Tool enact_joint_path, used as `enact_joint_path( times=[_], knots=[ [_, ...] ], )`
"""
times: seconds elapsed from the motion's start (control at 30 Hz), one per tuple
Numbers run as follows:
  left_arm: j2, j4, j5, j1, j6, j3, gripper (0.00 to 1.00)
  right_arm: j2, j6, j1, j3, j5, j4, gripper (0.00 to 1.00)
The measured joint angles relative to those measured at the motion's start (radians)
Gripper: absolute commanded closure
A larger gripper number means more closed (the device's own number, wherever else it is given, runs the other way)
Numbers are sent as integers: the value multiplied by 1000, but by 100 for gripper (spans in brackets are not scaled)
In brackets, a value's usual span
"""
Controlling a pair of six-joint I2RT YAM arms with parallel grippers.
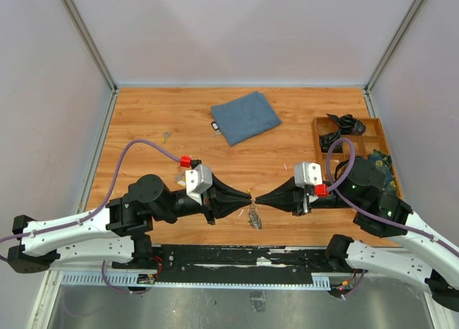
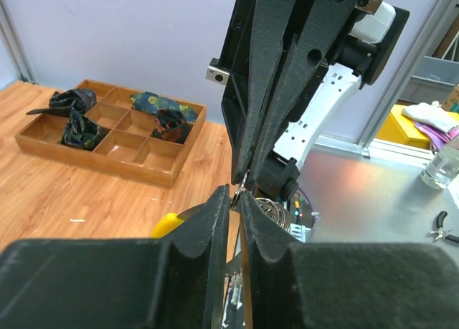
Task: Put the keys on the keyring
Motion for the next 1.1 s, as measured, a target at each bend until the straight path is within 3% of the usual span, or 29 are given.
enact_joint_path(
  times=[0.07,0.23,0.4,0.47,1.1],
  knots=[
    [2,1,2,0,2,2,99,0,0,0,0,0,0,100],
    [2,0,9,0,9,2,100,-1,1,0,0,0,2,99],
    [2,2,13,0,10,2,99,-7,11,0,-3,1,14,78],
    [2,-1,14,0,11,2,100,-12,20,0,-7,0,31,74],
    [-4,-1,33,0,11,2,99,0,49,0,-26,-10,80,71]
  ],
)
